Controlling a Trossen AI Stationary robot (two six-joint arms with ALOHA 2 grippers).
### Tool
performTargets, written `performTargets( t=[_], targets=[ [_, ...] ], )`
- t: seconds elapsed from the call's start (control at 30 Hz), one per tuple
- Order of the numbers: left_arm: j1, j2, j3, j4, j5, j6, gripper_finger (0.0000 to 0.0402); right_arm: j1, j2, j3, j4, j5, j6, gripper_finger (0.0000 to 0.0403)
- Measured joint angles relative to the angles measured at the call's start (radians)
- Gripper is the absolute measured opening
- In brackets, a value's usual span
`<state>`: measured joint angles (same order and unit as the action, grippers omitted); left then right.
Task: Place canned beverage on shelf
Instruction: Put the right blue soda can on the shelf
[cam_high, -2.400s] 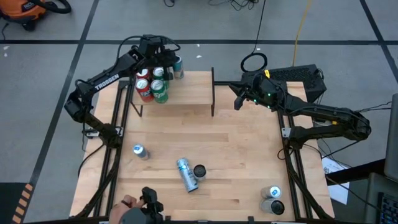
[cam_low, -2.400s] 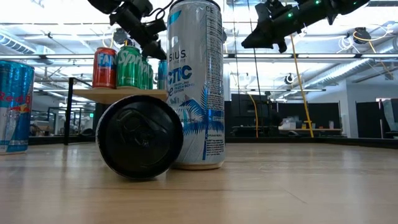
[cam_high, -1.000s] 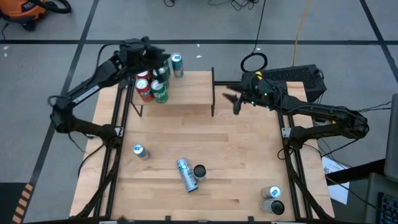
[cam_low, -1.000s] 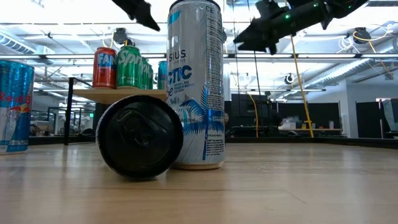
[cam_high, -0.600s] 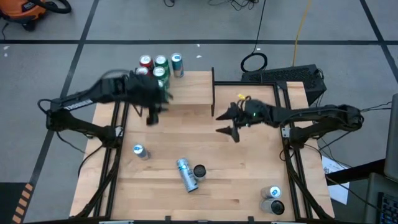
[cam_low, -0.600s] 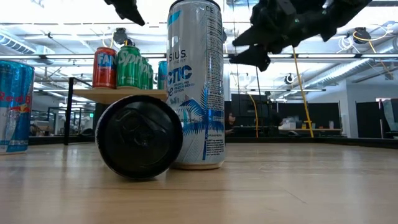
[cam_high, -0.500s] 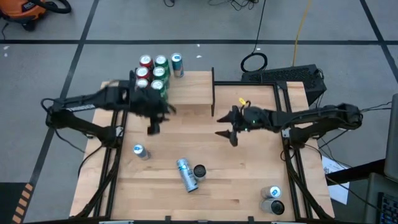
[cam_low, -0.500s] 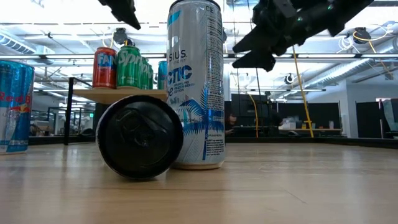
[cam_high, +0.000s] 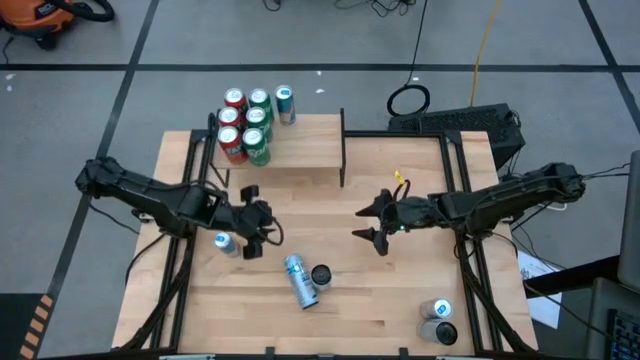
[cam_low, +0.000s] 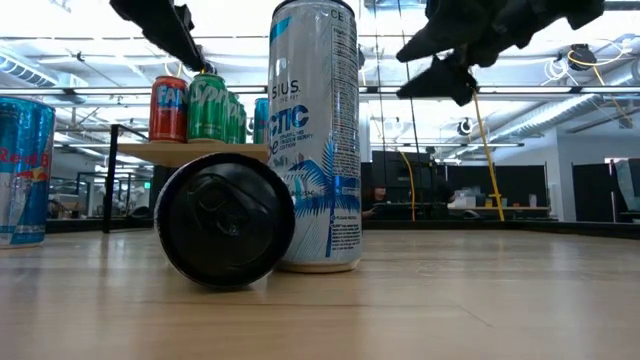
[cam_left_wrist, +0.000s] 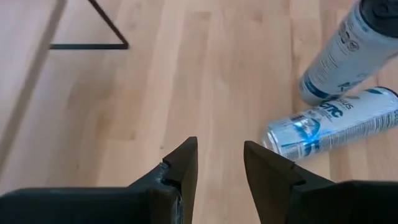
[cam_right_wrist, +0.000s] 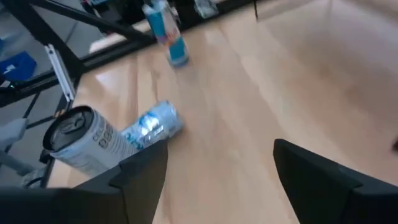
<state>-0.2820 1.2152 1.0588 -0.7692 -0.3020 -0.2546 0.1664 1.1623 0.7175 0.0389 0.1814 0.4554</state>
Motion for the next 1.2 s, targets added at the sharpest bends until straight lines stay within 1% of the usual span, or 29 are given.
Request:
performTargets(
  t=[0.1,0.2,0.27,0.4,0.5,0.6,0.67,0.77,0.87,0.93,1.07,1.13,1.2],
  targets=[
    [-0.010,0.000,-0.054,0.053,-0.001,0.005,0.0130,0.025,0.001,0.040,-0.117,0.009,0.095,0.0276],
    [-0.008,0.000,-0.099,0.064,-0.004,-0.002,0.0130,0.077,0.001,0.068,-0.180,0.100,0.171,0.0270],
    [-0.009,0.000,-0.131,0.102,-0.017,-0.002,0.0130,0.108,0.001,0.075,-0.202,0.136,0.221,0.0267],
    [-0.021,0.000,-0.154,0.113,-0.028,-0.010,0.0130,0.150,0.001,0.077,-0.243,0.129,0.385,0.0265],
    [-0.032,0.000,-0.163,0.112,-0.049,-0.022,0.0130,0.188,0.002,0.118,-0.396,0.131,0.544,0.0264],
    [-0.058,0.000,-0.174,0.116,-0.112,-0.030,0.0130,0.242,0.031,0.198,-0.564,0.162,0.688,0.0264],
    [-0.085,0.000,-0.189,0.134,-0.158,-0.047,0.0130,0.285,0.065,0.263,-0.658,0.190,0.745,0.0264],
    [-0.131,-0.005,-0.207,0.148,-0.204,-0.093,0.0130,0.341,0.146,0.388,-0.757,0.220,0.792,0.0264],
    [-0.182,-0.006,-0.210,0.151,-0.233,-0.134,0.0130,0.390,0.246,0.526,-0.926,0.234,0.835,0.0264],
    [-0.216,-0.006,-0.210,0.154,-0.247,-0.154,0.0130,0.414,0.310,0.621,-1.069,0.206,0.898,0.0264],
    [-0.273,-0.006,-0.210,0.155,-0.252,-0.196,0.0130,0.452,0.410,0.765,-1.366,0.049,1.078,0.0264],
    [-0.302,-0.006,-0.210,0.155,-0.256,-0.212,0.0130,0.470,0.442,0.806,-1.451,-0.028,1.151,0.0264],
    [-0.331,-0.006,-0.210,0.156,-0.258,-0.212,0.0130,0.488,0.457,0.824,-1.487,-0.094,1.203,0.0264]
  ],
)
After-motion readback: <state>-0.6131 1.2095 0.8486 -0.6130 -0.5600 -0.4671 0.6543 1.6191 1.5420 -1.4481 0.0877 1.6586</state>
